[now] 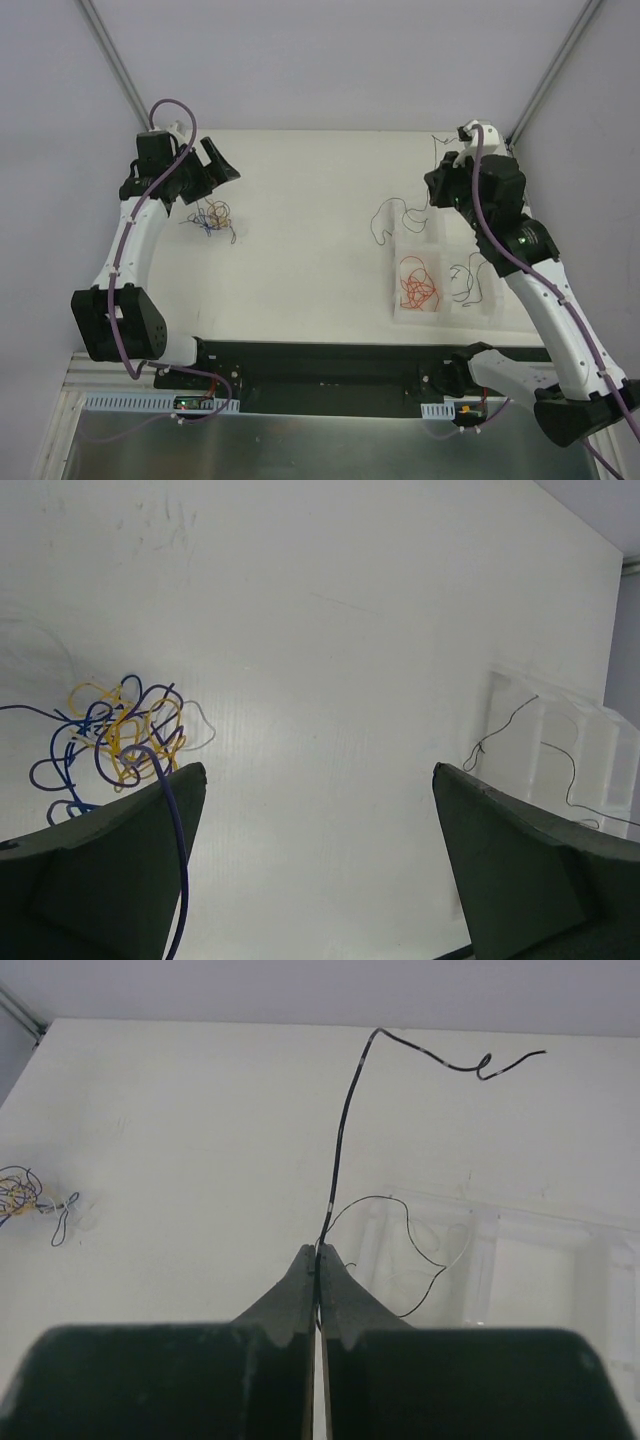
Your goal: Untangle the cables
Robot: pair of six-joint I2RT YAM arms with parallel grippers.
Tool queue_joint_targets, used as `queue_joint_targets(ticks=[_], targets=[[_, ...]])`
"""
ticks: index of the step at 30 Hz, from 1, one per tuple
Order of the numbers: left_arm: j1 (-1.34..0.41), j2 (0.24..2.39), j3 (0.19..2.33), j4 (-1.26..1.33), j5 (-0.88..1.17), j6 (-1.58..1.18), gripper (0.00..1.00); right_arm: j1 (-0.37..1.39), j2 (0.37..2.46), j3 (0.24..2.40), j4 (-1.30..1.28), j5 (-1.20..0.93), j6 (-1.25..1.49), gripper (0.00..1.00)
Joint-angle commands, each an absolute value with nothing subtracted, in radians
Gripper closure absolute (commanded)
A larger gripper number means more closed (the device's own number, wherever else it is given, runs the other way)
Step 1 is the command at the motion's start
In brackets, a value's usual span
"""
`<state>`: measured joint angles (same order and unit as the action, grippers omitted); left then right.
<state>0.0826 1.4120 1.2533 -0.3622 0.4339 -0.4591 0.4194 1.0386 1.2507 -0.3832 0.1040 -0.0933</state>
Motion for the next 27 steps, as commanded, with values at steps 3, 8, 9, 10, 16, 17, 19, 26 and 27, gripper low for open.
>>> queue_joint_targets(ticks=[3, 8, 9, 10, 16, 17, 19, 26, 27], targets=[[0.035, 1.286, 1.356, -0.455, 0.282, -0.482, 0.02, 0.376, 1.023, 1.442, -0.382, 0.061, -0.031, 1.00], [0.012, 1.296, 1.374, -0.508, 0.207, -0.457, 0.02, 0.370, 1.055, 1.594, -0.420, 0.124, -0.057, 1.00], [0.014, 1.311, 1.373, -0.514, 0.219, -0.443, 0.03, 0.368, 1.057, 1.611, -0.420, 0.153, -0.067, 1.00], [0.014, 1.328, 1.376, -0.523, 0.238, -0.430, 0.04, 0.361, 1.060, 1.623, -0.422, 0.185, -0.072, 1.00], [0.003, 1.411, 1.375, -0.578, 0.276, -0.379, 0.07, 0.258, 1.103, 1.712, -0.460, 0.164, -0.043, 1.00], [0.003, 1.413, 1.365, -0.578, 0.267, -0.376, 0.07, 0.239, 1.109, 1.732, -0.460, 0.149, -0.028, 0.99], [0.003, 1.416, 1.351, -0.580, 0.255, -0.370, 0.07, 0.203, 1.132, 1.791, -0.460, 0.092, -0.008, 1.00], [-0.031, 1.474, 1.318, -0.578, 0.201, -0.339, 0.01, 0.146, 1.273, 2.141, -0.526, 0.080, -0.026, 1.00], [-0.031, 1.485, 1.313, -0.578, 0.199, -0.339, 0.01, 0.132, 1.296, 2.190, -0.534, 0.077, -0.025, 1.00]])
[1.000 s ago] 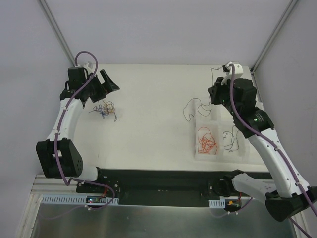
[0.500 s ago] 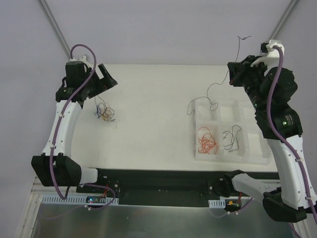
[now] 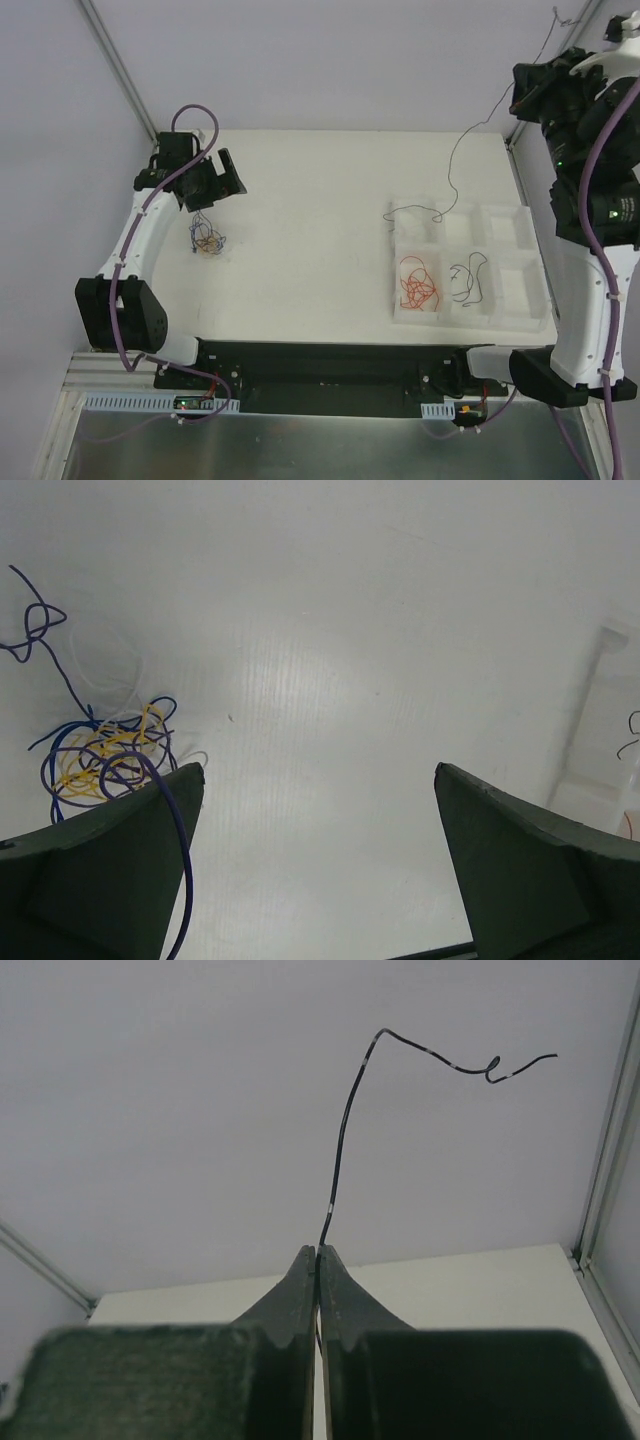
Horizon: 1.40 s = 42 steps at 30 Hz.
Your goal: Untangle the cables
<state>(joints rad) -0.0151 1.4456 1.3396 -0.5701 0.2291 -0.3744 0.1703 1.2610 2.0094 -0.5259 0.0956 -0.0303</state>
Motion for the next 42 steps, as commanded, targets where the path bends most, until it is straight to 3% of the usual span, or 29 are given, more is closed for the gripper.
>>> queue_joint_targets(ticks=[1, 12, 17, 20, 30, 36, 42], targets=[[-0.032, 1.492, 1.309, -0.578, 0.198, -0.337, 0.01, 0.123, 1.321, 2.242, -0.537, 0.074, -0.025, 1.00], [-0.032, 1.534, 1.290, -0.560, 0.244, -0.308, 0.05, -0.020, 1.410, 2.349, -0.511, -0.069, 0.109, 1.00], [-0.032, 1.539, 1.281, -0.549, 0.264, -0.310, 0.05, -0.077, 1.414, 2.387, -0.371, -0.190, 0.227, 1.00], [-0.032, 1.540, 1.278, -0.549, 0.268, -0.308, 0.01, -0.081, 1.422, 2.460, -0.333, -0.173, 0.232, 1.00], [-0.038, 1.486, 1.261, -0.546, 0.083, -0.268, 0.01, -0.104, 1.370, 2.476, -0.255, -0.085, 0.111, 1.00], [-0.040, 1.512, 1.261, -0.545, 0.155, -0.273, 0.04, -0.110, 1.414, 2.497, -0.218, -0.051, 0.066, 1.00], [-0.040, 1.512, 1.261, -0.545, 0.166, -0.275, 0.04, -0.117, 1.408, 2.369, -0.203, -0.064, 0.066, 1.00]])
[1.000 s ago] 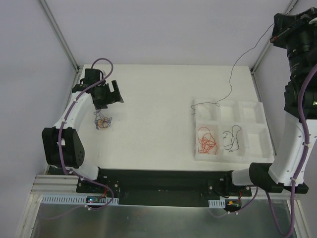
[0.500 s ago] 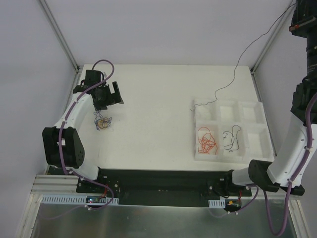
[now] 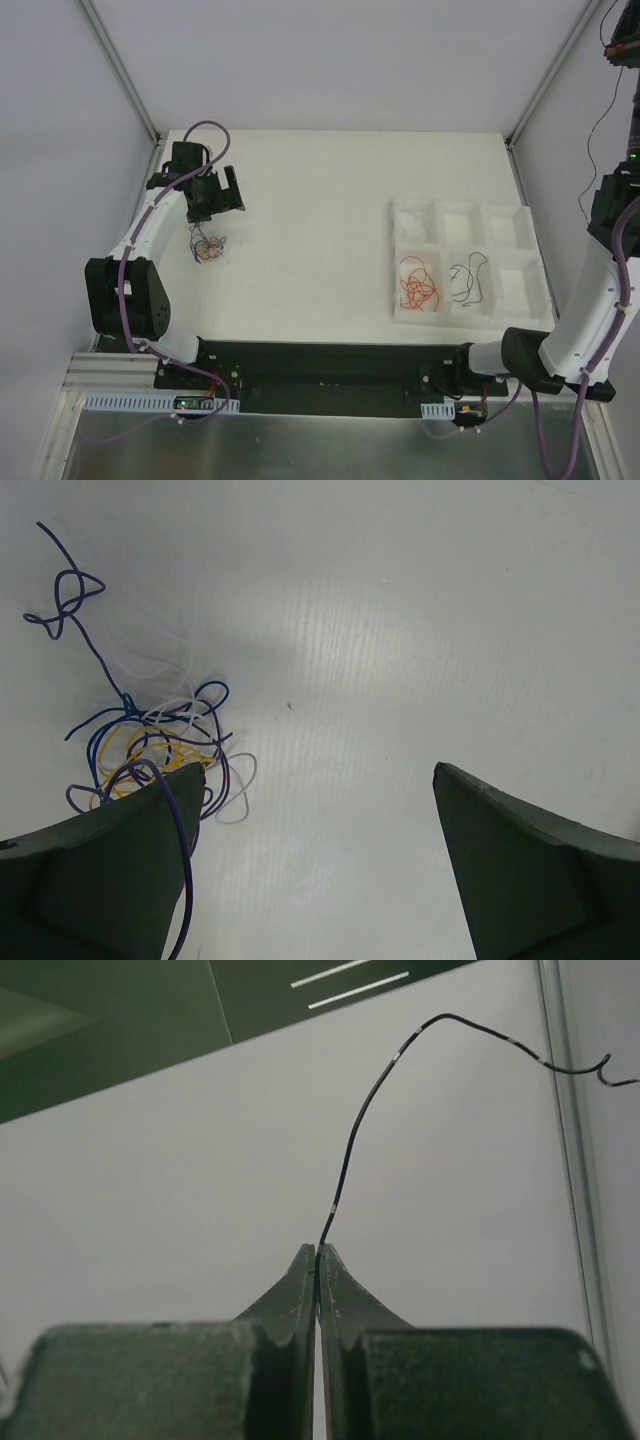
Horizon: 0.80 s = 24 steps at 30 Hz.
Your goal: Untangle the cables
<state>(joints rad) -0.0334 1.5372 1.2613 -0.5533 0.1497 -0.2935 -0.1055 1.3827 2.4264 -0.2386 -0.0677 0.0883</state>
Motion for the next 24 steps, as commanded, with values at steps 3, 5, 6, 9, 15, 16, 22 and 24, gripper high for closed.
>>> queue_joint_targets(ticks=[3, 5, 6, 9, 15, 16, 22, 24], targets=[[-0.040, 1.519, 1.262, -0.545, 0.184, -0.278, 0.04, -0.124, 1.417, 2.361, -0.210, -0.054, 0.043, 0.99], [-0.040, 1.520, 1.266, -0.543, 0.192, -0.281, 0.04, -0.130, 1.420, 2.362, -0.216, -0.052, 0.040, 1.00], [-0.040, 1.520, 1.267, -0.545, 0.193, -0.281, 0.04, -0.133, 1.420, 2.365, -0.216, -0.054, 0.038, 1.00], [-0.040, 1.522, 1.270, -0.543, 0.202, -0.281, 0.04, -0.137, 1.431, 2.391, -0.219, -0.057, 0.040, 1.00], [-0.040, 1.517, 1.269, -0.545, 0.209, -0.279, 0.04, -0.137, 1.431, 2.358, -0.222, -0.080, 0.069, 0.99], [-0.040, 1.516, 1.267, -0.543, 0.209, -0.279, 0.04, -0.137, 1.428, 2.340, -0.215, -0.083, 0.075, 1.00], [-0.040, 1.516, 1.266, -0.543, 0.218, -0.279, 0.04, -0.138, 1.437, 2.293, -0.207, -0.100, 0.097, 1.00], [-0.040, 1.514, 1.267, -0.543, 0.219, -0.279, 0.04, -0.138, 1.433, 2.272, -0.207, -0.100, 0.097, 1.00]])
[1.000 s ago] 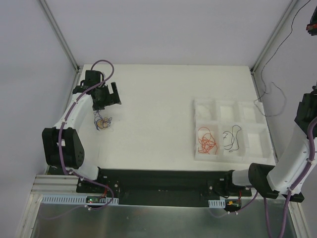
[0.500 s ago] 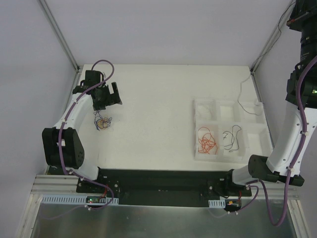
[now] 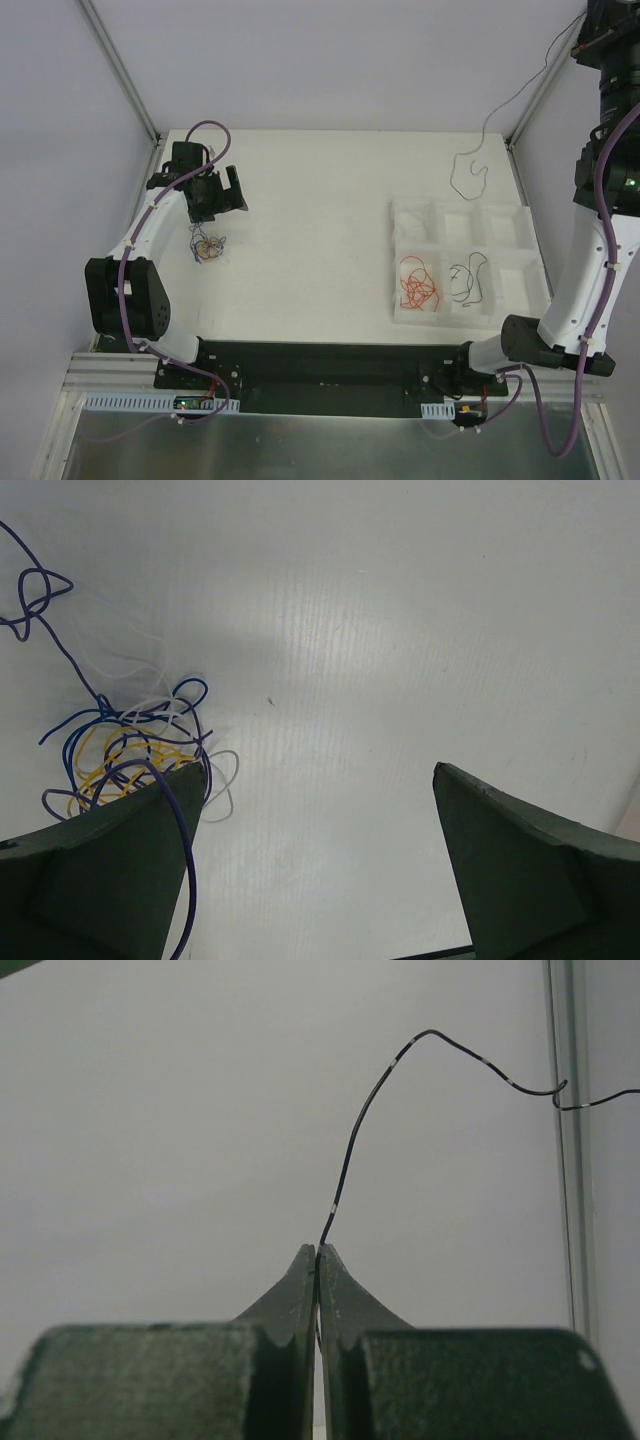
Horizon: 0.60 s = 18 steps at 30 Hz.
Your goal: Untangle the cables
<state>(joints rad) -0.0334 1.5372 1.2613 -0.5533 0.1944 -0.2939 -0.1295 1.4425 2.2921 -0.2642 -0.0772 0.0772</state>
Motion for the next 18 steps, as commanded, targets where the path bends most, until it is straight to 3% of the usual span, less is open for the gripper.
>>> queue_joint_targets(ticks=[1, 9, 18], targets=[[-0.040, 1.514, 1.266, -0.545, 0.221, -0.279, 0.04, -0.138, 1.427, 2.252, -0.207, -0.101, 0.094, 0.99], [-0.040, 1.519, 1.267, -0.543, 0.239, -0.282, 0.04, -0.144, 1.335, 2.013, -0.155, -0.092, 0.090, 1.00], [-0.040, 1.523, 1.262, -0.540, 0.244, -0.284, 0.04, -0.147, 1.388, 2.183, -0.198, -0.101, 0.080, 1.00]])
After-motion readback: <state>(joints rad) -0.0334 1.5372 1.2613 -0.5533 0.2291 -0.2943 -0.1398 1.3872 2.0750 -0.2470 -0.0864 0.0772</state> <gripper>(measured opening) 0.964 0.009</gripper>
